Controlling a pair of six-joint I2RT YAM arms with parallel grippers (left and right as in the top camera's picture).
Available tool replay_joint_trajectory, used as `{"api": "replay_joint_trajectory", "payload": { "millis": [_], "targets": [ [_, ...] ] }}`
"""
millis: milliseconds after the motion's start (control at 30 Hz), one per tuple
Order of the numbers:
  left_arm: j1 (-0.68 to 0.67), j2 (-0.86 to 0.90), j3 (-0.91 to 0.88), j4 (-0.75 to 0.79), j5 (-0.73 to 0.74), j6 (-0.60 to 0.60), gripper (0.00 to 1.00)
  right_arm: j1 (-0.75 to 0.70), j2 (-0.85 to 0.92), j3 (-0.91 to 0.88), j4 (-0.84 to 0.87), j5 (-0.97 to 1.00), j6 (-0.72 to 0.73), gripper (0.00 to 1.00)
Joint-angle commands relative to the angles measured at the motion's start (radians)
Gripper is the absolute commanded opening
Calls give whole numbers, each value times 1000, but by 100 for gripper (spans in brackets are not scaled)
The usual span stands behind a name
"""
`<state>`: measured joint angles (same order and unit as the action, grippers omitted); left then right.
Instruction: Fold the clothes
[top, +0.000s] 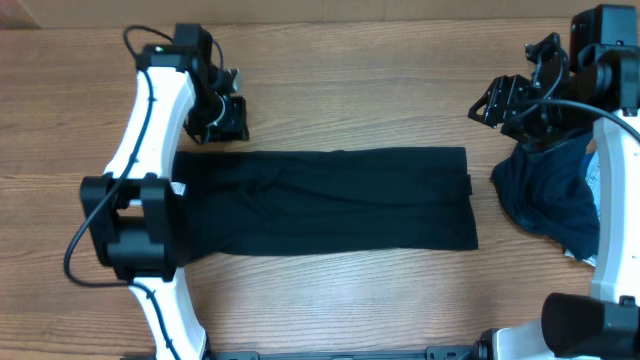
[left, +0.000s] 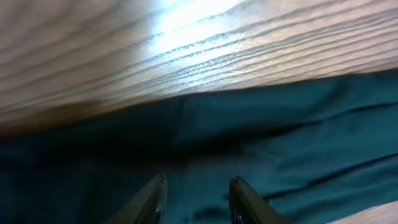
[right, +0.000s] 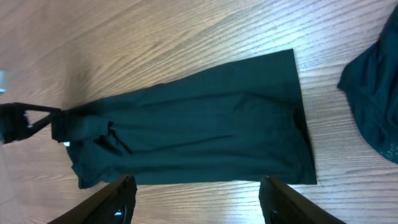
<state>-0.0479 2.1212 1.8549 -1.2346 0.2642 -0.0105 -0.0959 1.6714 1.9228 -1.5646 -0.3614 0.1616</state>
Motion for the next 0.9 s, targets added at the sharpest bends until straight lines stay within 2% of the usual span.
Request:
{"api": "replay_joint_trajectory", "payload": {
  "millis": [0,33,100,167,300,400,500,567,633,667,700,767,867],
  "targets": [
    [2,114,-25,31,50,79,37,2,1,7,2,2,6,67],
    [2,133,-25,34,48,83,36,2,1,7,4,2,4,67],
    [2,159,-26,19,64,83,17,2,1,7,7,3,-6,67],
    [1,154,-25,-19,71,82,4,2,1,7,8,4,-13,67],
    [1,55,-25,-84,76,82,4,2,1,7,19,6,-35,67],
    [1,-32,-25,-123,18,82,4,2,1,7,19,13,-38,67],
    [1,-54,-29,-219,-63,82,4,2,1,7,25,14,-38,66],
    [1,-54,-65,-238,-65,82,4,2,1,7,26,14,-38,66],
    [1,-54,-117,-209,-64,80,4,2,1,7,25,14,-39,66],
    [1,-54,-140,-167,-63,80,5,2,1,7,26,14,-39,66],
    [1,-54,-153,-112,-61,80,10,2,1,7,25,18,-38,66],
    [1,-54,-160,-13,-60,74,11,2,1,7,25,27,-39,67],
    [0,-54,-160,58,-61,66,27,2,1,7,12,29,-39,67]
  ]
}}
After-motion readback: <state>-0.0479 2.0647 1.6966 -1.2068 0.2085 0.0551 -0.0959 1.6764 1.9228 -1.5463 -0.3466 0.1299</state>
